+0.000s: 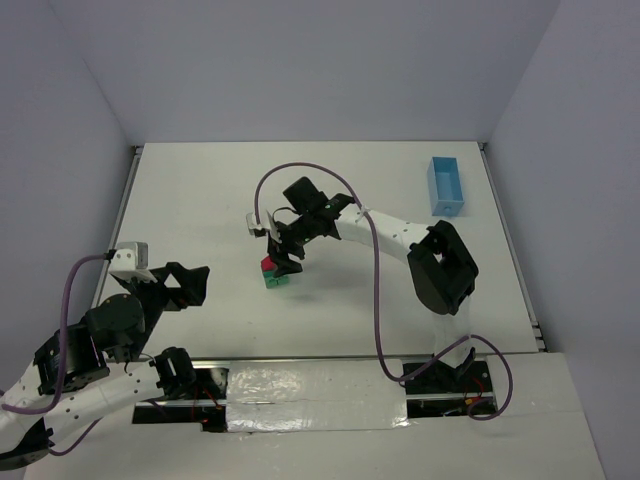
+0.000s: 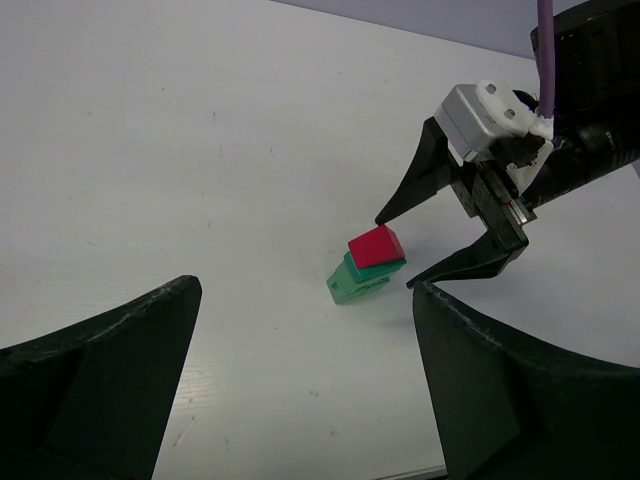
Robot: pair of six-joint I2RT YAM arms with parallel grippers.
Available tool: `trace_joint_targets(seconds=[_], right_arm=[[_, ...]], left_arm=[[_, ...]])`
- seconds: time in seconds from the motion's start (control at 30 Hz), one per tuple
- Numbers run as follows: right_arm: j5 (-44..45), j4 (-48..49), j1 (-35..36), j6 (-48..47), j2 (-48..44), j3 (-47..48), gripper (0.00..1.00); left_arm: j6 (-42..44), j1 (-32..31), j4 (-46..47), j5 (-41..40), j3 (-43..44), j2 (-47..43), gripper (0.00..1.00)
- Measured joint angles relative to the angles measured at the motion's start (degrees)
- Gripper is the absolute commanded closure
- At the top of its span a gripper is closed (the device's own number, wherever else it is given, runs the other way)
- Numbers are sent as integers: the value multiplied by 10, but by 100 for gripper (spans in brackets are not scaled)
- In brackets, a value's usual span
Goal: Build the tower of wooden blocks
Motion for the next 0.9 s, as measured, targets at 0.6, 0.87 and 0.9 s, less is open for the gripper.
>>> trace_joint_targets(seconds=[0.6,0.87,0.9], right_arm=[[23,26,3,2,0,-2,33],[24,30,5,2,0,-8,42],[25,30,5,2,0,-9,43]], left_arm=[[0,0,0,3,0,0,0],[0,0,0,3,0,0,1],[0,0,0,3,0,0,0]])
